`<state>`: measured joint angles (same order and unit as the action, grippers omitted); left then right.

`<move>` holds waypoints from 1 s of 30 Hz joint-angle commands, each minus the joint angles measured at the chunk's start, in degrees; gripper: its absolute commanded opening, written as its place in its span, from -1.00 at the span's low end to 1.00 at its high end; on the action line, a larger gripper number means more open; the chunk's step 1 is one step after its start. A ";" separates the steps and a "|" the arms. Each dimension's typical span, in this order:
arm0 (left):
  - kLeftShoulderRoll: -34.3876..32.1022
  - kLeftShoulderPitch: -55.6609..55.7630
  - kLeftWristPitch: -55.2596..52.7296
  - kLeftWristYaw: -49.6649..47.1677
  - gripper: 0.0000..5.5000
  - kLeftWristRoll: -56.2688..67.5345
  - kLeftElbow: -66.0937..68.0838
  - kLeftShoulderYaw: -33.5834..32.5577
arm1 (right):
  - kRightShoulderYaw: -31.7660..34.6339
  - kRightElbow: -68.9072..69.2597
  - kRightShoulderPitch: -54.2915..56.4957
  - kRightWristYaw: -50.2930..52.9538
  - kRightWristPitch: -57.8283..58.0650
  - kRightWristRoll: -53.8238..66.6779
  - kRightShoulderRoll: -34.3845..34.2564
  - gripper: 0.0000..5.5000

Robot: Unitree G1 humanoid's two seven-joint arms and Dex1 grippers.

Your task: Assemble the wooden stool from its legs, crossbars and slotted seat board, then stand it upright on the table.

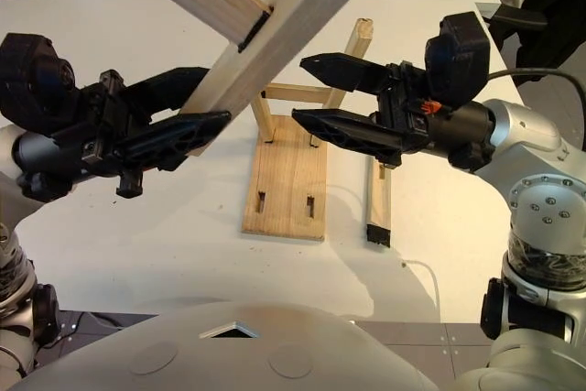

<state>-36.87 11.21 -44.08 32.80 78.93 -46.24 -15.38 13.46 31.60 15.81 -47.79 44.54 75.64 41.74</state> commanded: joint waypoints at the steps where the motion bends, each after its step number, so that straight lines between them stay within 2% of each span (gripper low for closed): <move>1: -2.70 -2.52 0.86 5.16 -0.25 -0.79 -0.46 1.13 | -0.80 -0.67 4.83 -0.87 1.65 4.60 0.50 0.18; 6: -3.63 -3.78 2.16 9.05 -0.25 -2.97 1.08 2.25 | -1.72 -1.64 7.23 -0.84 3.03 8.29 0.21 0.18; 12: -4.95 -4.01 2.61 12.35 -0.25 -7.53 2.65 5.35 | -6.84 -0.69 8.42 -8.94 3.44 0.15 2.84 0.18; 24: -5.14 -5.30 3.30 12.95 -0.25 -9.83 2.03 6.91 | -8.46 -0.72 9.72 -9.61 3.08 -2.58 2.31 0.18; 30: -5.58 -5.50 3.37 13.04 -0.25 -9.41 2.17 6.09 | -9.77 0.11 7.29 -12.24 1.62 -8.52 3.51 -0.11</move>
<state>-41.82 5.61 -41.49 45.88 69.61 -44.02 -8.73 4.28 30.96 24.08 -58.74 46.98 69.23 44.11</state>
